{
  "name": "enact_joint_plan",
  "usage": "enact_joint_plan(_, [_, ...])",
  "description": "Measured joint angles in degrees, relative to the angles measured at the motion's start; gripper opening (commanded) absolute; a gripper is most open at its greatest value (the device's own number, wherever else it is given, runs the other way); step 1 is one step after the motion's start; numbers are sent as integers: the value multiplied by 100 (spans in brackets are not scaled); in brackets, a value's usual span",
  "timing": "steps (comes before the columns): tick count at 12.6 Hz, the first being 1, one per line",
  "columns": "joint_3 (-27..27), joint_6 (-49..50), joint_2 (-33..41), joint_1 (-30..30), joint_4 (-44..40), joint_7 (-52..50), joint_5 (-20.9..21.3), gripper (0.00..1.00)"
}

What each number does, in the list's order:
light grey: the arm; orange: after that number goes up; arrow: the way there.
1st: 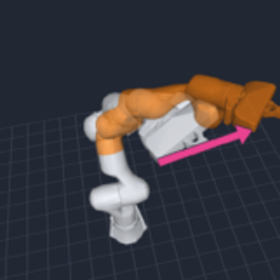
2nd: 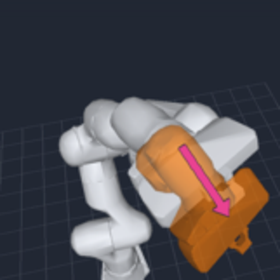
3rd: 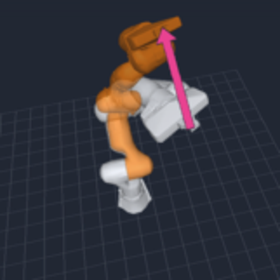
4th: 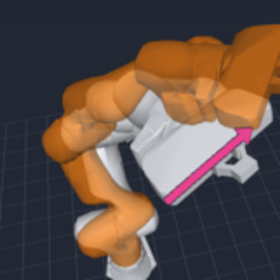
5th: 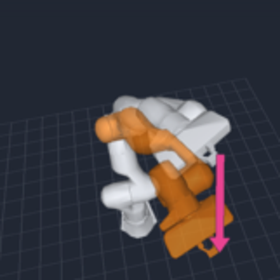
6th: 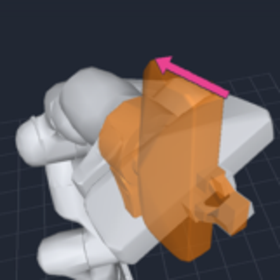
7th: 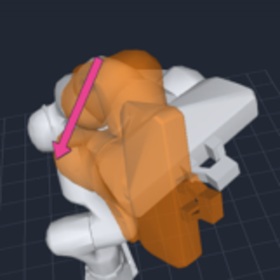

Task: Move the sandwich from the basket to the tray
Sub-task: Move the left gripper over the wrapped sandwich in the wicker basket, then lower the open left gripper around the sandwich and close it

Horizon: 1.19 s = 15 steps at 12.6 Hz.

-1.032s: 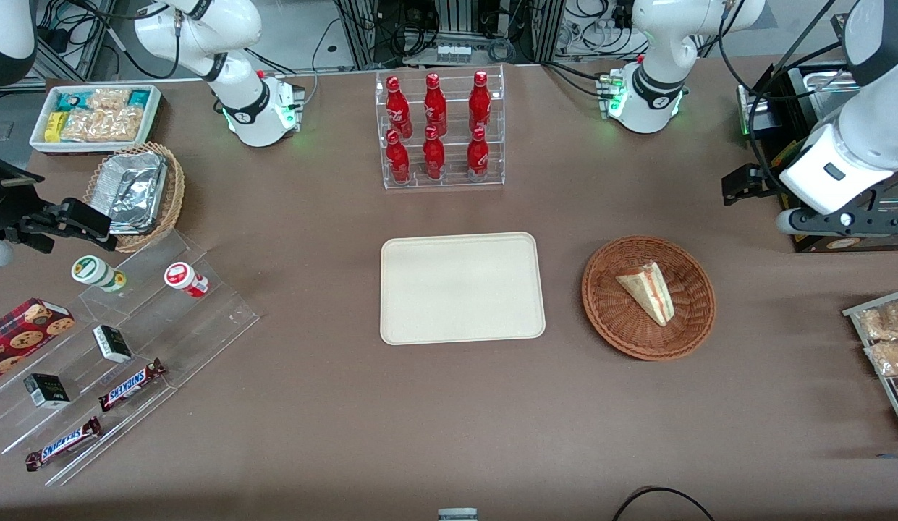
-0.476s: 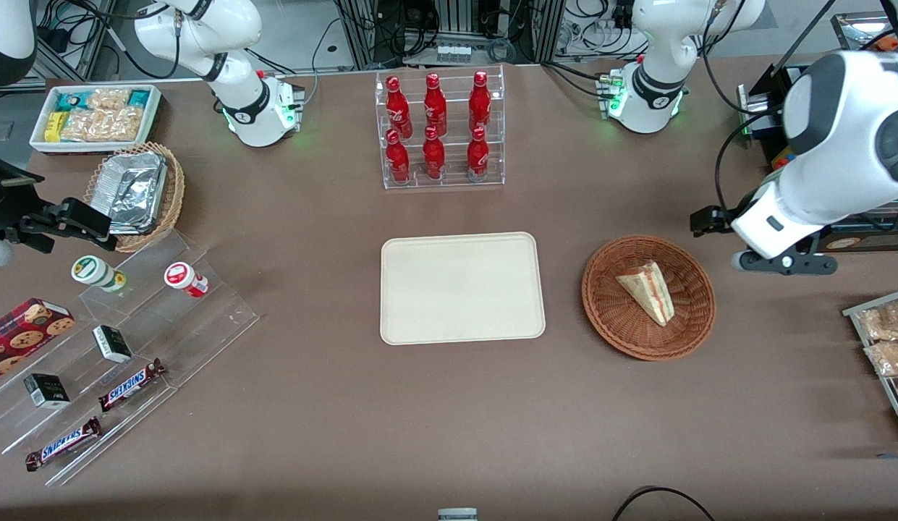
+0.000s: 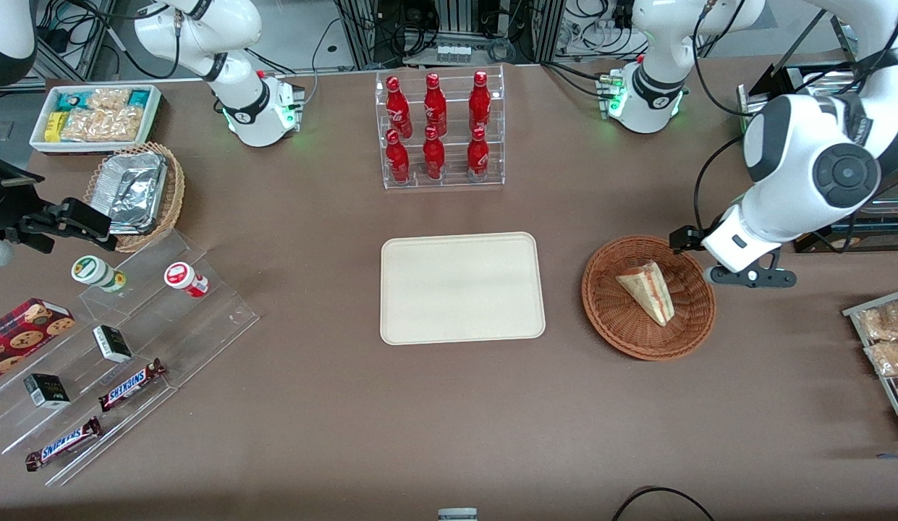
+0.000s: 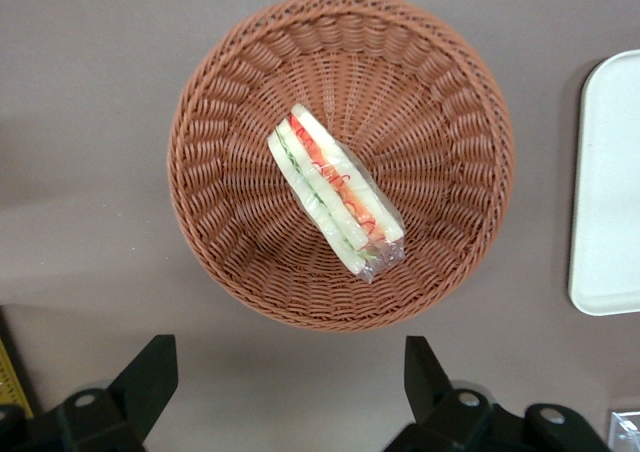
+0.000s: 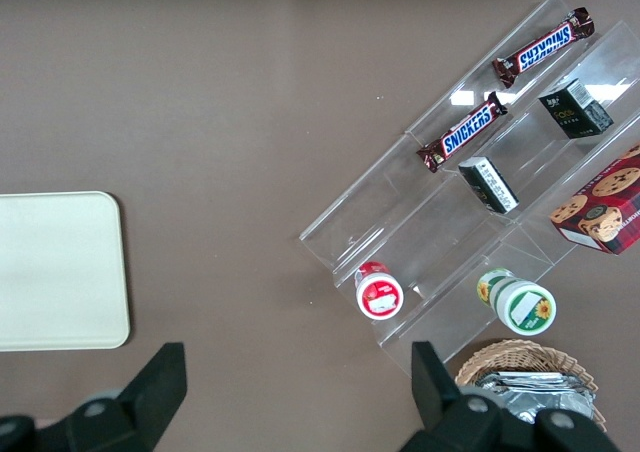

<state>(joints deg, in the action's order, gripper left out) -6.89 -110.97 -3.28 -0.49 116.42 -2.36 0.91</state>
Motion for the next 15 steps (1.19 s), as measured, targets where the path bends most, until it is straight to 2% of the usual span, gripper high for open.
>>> enact_joint_plan(4, [-11, -685, -8, -5, 462, -130, -3, 100])
enact_joint_plan(6, [-41, -1236, -30, -55, 766, -503, -8, 100])
enact_joint_plan(15, [-80, -2197, -274, -381, 1170, -4029, -16, 100])
